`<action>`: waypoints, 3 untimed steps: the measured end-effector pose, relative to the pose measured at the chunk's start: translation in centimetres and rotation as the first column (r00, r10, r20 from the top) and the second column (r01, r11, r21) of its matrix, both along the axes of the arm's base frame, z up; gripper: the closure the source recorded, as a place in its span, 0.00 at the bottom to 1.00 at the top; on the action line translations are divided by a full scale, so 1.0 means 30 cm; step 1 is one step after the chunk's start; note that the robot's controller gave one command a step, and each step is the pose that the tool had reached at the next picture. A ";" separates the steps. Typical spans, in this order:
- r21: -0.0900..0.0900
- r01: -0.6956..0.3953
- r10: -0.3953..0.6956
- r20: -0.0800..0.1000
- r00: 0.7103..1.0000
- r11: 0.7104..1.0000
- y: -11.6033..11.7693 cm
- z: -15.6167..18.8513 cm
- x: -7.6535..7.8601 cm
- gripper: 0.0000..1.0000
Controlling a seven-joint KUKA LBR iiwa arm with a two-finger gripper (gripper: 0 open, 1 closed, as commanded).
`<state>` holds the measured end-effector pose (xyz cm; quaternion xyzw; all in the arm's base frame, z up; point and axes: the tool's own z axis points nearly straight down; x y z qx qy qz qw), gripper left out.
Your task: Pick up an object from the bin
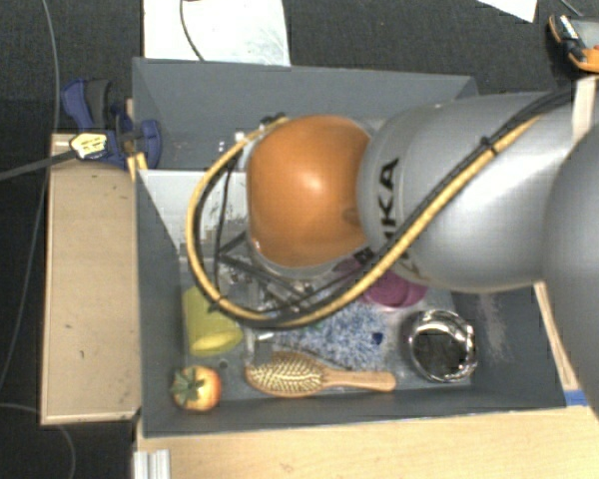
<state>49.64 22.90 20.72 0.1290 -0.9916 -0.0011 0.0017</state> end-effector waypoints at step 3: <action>0.011 -0.253 0.253 0.042 0.967 0.967 0.065 -0.425 0.038 0.00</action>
Offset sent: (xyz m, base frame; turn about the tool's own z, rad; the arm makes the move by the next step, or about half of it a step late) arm -0.0094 0.0072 -0.0566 -0.0355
